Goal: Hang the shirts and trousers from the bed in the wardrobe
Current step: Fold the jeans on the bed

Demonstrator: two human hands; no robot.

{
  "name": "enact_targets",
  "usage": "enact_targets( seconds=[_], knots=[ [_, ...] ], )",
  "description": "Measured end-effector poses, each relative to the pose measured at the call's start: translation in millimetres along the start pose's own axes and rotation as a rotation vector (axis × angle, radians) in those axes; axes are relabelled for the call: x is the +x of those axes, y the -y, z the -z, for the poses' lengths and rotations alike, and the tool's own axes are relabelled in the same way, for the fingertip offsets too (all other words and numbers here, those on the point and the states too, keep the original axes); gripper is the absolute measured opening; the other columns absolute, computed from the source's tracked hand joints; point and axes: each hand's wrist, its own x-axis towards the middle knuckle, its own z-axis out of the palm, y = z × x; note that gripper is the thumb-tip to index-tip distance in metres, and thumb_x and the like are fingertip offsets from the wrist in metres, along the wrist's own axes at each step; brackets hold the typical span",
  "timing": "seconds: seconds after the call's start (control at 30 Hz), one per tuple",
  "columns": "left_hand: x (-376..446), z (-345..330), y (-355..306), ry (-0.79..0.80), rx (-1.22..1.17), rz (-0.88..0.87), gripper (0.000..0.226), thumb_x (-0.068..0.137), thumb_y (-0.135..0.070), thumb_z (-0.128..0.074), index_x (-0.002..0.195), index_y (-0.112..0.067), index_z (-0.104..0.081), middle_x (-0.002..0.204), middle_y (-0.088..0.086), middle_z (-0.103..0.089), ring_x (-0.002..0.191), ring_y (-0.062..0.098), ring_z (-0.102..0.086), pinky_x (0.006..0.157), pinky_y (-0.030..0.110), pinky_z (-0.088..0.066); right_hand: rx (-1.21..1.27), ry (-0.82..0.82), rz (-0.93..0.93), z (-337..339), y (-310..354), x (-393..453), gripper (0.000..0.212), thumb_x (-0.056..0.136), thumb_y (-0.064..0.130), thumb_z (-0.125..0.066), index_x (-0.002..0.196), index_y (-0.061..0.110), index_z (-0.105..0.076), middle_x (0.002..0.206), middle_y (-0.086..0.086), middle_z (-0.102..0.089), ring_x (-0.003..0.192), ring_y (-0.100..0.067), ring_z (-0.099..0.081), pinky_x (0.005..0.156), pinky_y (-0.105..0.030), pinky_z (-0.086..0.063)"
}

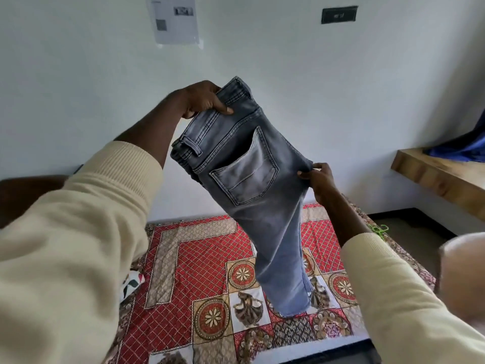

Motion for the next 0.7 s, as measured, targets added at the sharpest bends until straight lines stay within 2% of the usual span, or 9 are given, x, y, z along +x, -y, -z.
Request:
enact_targets(
  seconds=[0.07,0.13,0.2,0.27,0.37,0.43,0.5,0.6,0.7],
  knots=[
    [3.5,-19.1,14.4,0.039,-0.052,0.056,0.033,0.077,-0.003,-0.078,0.109,0.001,-0.070,0.106,0.017,-0.073,0.098,0.032,-0.071,0.087,0.042,-0.057,-0.138,0.004,0.021,20.1,-3.3,3.3,0.036,0.071,-0.012,-0.071,0.100,0.007,-0.062,0.082,-0.008,-0.062,0.075,-0.019,-0.056,0.065,-0.030,-0.046],
    [4.9,-42.8,26.6,0.064,-0.107,0.097,0.038,0.077,-0.001,-0.078,0.113,0.005,-0.067,0.109,0.020,-0.071,0.101,0.035,-0.069,0.090,0.046,-0.056,-0.261,0.020,0.017,39.9,-6.4,6.9,0.033,0.071,-0.015,-0.067,0.098,0.004,-0.069,0.079,-0.007,-0.063,0.077,-0.018,-0.053,0.063,-0.028,-0.042],
    [7.9,-74.4,34.7,0.093,-0.160,0.102,0.034,0.077,0.000,-0.078,0.109,0.004,-0.069,0.104,0.017,-0.073,0.098,0.034,-0.070,0.088,0.045,-0.057,-0.352,-0.025,-0.037,62.3,-10.3,9.0,0.032,0.073,-0.017,-0.062,0.099,-0.001,-0.071,0.064,0.000,-0.061,0.072,-0.017,-0.049,0.054,-0.023,-0.037],
    [11.9,-109.6,40.7,0.132,-0.208,0.099,0.024,0.076,0.000,-0.078,0.099,-0.001,-0.073,0.096,0.014,-0.075,0.091,0.031,-0.072,0.081,0.041,-0.059,-0.466,-0.130,-0.077,88.0,-20.7,14.6,0.023,0.072,-0.012,-0.059,0.092,-0.008,-0.071,0.053,0.003,-0.059,0.069,-0.017,-0.048,0.053,-0.025,-0.033],
    [23.4,-153.2,47.7,0.166,-0.324,0.087,0.019,0.075,0.002,-0.078,0.094,-0.002,-0.074,0.093,0.013,-0.076,0.088,0.028,-0.073,0.079,0.038,-0.059,-0.655,-0.269,-0.061,120.2,-13.4,21.8,0.024,0.075,0.001,-0.064,0.096,0.002,-0.076,0.088,-0.018,-0.072,0.078,-0.021,-0.058,0.065,-0.031,-0.041],
    [31.5,-171.2,57.8,0.146,-0.442,0.085,0.019,0.077,0.004,-0.076,0.096,-0.001,-0.073,0.092,0.010,-0.076,0.086,0.026,-0.073,0.077,0.036,-0.059,-0.752,-0.334,-0.010,127.3,12.7,28.2,0.027,0.078,0.003,-0.063,0.102,0.005,-0.076,0.103,-0.017,-0.072,0.094,-0.027,-0.065,0.070,-0.029,-0.042],
    [40.6,-180.0,74.5,0.120,-0.567,0.095,0.018,0.080,0.005,-0.072,0.097,-0.002,-0.072,0.091,0.008,-0.076,0.085,0.023,-0.073,0.077,0.034,-0.059,-0.825,-0.369,0.025,122.7,41.4,46.6,0.030,0.082,0.002,-0.061,0.110,0.004,-0.073,0.114,-0.017,-0.069,0.109,-0.032,-0.063,0.076,-0.028,-0.045],
    [47.6,-176.7,119.6,0.063,-0.754,0.161,0.016,0.084,0.004,-0.069,0.098,-0.002,-0.072,0.093,0.009,-0.076,0.086,0.024,-0.073,0.077,0.034,-0.060,-0.969,-0.291,0.060,87.0,62.0,81.4,0.030,0.082,0.002,-0.060,0.110,0.000,-0.070,0.114,-0.021,-0.068,0.111,-0.035,-0.062,0.081,-0.031,-0.049],
    [41.6,-163.8,198.8,-0.025,-0.855,0.291,0.013,0.086,0.001,-0.067,0.098,-0.003,-0.070,0.090,0.007,-0.076,0.082,0.021,-0.073,0.072,0.032,-0.060,-1.105,-0.078,0.013,16.5,31.2,118.2,0.022,0.079,0.005,-0.063,0.100,0.004,-0.069,0.100,-0.019,-0.069,0.103,-0.033,-0.066,0.078,-0.030,-0.052]
  ],
)
